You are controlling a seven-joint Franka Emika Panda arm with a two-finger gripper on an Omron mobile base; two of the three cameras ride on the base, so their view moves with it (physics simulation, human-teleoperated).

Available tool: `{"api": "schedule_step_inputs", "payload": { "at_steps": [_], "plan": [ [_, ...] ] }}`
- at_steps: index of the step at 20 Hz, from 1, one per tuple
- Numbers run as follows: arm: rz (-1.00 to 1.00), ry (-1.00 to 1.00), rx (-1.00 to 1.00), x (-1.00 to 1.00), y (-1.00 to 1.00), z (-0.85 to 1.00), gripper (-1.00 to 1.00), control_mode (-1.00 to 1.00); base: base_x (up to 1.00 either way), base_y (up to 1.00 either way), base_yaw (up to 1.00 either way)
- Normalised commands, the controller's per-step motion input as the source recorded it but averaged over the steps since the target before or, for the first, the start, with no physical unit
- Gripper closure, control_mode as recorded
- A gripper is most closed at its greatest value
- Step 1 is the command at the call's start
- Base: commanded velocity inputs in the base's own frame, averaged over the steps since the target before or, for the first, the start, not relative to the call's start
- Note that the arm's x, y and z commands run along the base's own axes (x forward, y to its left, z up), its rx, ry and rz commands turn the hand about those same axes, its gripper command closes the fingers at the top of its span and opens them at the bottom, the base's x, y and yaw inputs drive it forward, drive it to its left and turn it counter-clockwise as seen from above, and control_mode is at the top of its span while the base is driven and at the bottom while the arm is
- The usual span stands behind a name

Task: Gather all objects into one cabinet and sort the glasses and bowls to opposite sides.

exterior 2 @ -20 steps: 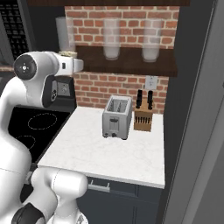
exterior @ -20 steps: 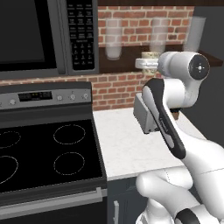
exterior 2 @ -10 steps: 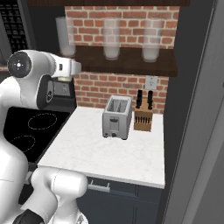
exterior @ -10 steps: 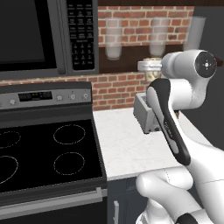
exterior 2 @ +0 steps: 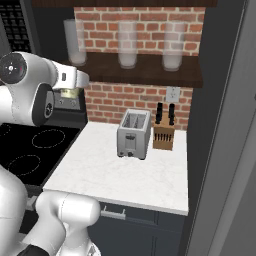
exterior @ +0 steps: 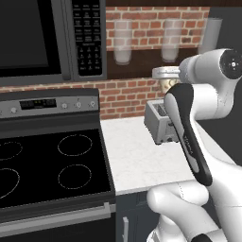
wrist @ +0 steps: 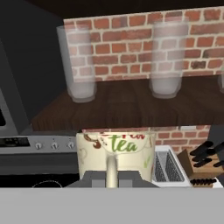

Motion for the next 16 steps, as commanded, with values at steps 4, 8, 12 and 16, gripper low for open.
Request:
{"api": "schedule_step_inputs", "payload": {
  "at_steps": [4, 8, 12, 16],
  "plan": [
    [0.0, 0.0, 0.0, 0.0, 0.0, 0.0, 1.0, -1.0, 0.0, 0.0, 0.0],
    [0.0, 0.0, 0.0, 0.0, 0.0, 0.0, 1.0, 1.0, -0.01, 0.0, 0.0],
    [0.0, 0.0, 0.0, 0.0, 0.0, 0.0, 1.0, 1.0, -0.37, 0.0, 0.0],
    [0.0, 0.0, 0.0, 0.0, 0.0, 0.0, 1.0, 1.0, -0.84, 0.0, 0.0]
  ]
}}
